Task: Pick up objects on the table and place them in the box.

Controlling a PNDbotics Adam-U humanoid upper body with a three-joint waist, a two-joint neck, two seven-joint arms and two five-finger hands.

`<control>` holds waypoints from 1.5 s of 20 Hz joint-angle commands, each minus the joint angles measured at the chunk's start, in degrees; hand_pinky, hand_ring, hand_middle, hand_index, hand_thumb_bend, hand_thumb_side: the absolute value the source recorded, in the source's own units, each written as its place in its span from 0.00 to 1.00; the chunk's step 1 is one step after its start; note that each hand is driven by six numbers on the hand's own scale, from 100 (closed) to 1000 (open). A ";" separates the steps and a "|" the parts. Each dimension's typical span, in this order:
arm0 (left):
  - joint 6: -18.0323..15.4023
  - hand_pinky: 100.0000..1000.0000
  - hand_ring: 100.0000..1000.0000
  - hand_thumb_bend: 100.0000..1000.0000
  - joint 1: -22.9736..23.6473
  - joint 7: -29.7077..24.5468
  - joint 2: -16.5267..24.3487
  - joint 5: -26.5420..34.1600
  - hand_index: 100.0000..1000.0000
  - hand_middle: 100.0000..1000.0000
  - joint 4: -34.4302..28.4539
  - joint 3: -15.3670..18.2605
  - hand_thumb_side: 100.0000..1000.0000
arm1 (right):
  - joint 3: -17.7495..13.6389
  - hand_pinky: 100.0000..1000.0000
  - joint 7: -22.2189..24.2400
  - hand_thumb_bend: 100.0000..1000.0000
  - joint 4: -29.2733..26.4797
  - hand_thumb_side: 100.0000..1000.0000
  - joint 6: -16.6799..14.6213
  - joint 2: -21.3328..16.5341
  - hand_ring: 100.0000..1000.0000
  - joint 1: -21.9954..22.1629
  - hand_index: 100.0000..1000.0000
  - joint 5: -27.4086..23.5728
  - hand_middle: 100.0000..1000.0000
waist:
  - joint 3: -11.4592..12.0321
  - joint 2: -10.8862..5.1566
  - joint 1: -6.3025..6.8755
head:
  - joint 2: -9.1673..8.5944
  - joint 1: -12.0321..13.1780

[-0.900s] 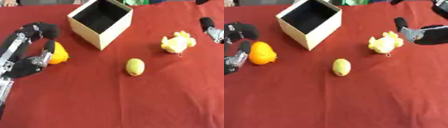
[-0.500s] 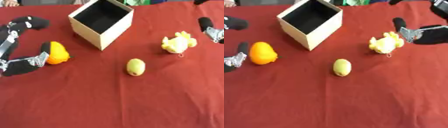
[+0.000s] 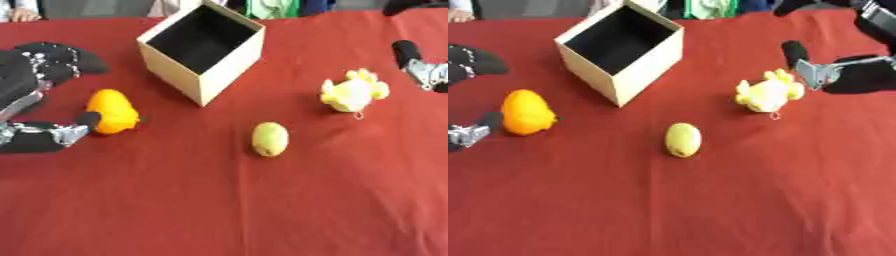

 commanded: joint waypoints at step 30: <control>5.02 0.80 0.80 0.27 -12.80 -5.86 -1.83 -10.39 0.89 0.74 23.58 -8.16 0.28 | 0.15 0.80 0.74 0.00 -0.63 0.32 -0.22 0.16 0.84 -1.37 0.75 -0.84 0.66 | -1.58 -0.83 -0.16 | -1.46 0.71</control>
